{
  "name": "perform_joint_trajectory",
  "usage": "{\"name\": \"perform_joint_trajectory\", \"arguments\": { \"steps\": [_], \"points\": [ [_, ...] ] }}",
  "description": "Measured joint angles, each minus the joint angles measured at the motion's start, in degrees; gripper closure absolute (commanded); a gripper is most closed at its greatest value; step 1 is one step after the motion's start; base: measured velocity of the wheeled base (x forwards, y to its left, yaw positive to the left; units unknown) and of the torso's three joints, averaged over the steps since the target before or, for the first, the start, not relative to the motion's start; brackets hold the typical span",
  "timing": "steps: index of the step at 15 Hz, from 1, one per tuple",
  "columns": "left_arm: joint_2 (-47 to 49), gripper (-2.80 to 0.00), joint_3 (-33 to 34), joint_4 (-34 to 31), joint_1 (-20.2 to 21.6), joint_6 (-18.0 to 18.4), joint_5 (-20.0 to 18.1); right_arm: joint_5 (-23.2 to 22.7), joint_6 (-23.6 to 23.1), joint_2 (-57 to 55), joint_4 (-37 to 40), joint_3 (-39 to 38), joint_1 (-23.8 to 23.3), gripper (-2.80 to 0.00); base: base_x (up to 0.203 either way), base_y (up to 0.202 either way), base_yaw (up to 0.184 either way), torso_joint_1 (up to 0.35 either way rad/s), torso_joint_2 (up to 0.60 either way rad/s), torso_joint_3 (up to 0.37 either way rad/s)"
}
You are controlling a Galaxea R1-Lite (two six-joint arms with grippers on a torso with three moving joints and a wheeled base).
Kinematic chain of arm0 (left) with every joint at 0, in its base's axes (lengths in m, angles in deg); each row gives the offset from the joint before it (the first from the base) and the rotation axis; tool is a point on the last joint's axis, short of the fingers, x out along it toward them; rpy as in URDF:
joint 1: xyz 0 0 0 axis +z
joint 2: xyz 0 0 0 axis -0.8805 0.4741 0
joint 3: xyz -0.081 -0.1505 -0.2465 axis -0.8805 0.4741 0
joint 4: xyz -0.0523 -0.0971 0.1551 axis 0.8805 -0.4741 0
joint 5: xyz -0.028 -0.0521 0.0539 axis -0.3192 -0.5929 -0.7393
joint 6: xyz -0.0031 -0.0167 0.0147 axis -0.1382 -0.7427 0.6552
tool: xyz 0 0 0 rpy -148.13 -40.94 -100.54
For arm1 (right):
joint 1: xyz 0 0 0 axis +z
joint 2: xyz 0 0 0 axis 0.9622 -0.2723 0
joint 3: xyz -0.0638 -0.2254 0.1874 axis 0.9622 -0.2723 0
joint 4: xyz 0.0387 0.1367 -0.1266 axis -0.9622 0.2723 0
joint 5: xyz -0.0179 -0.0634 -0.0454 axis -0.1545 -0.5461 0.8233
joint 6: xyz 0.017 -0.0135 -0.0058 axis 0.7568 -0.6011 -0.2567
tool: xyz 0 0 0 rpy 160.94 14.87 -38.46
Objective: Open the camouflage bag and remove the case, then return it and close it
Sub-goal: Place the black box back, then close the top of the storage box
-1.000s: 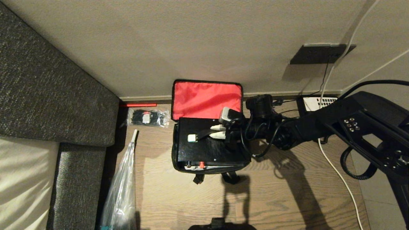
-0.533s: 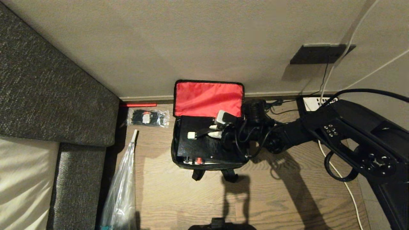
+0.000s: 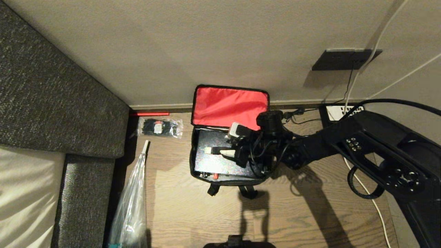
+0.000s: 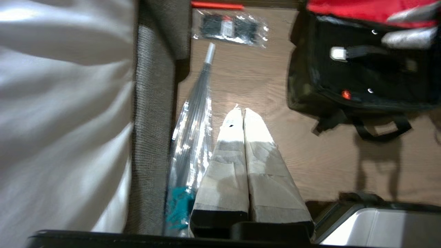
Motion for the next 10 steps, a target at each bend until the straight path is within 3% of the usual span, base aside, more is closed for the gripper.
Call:
{"name": "perform_joint_trajectory", "arguments": {
  "steps": [4,7,8,10],
  "points": [
    [0.00,0.00,0.00,0.01,-0.02,-0.07,0.00,0.61,0.44,3.43,0.33,-4.17,0.82,-2.80,0.000,0.000,0.000,0.000,0.00,0.000],
    [0.00,0.00,0.00,0.01,-0.02,0.00,0.02,0.72,2.20,11.65,0.88,-13.60,1.23,-2.80,0.000,0.000,0.000,0.000,0.00,0.000],
    [0.00,0.00,0.00,0.00,-0.06,-0.01,0.00,0.74,3.90,15.66,1.30,-18.04,0.89,0.00,0.000,0.000,0.000,0.000,0.00,0.000],
    [0.00,0.00,0.00,0.03,0.00,-0.02,-0.01,1.07,8.62,24.95,2.82,-27.63,-0.05,0.00,0.000,0.000,0.000,0.000,0.00,0.000]
  ]
}}
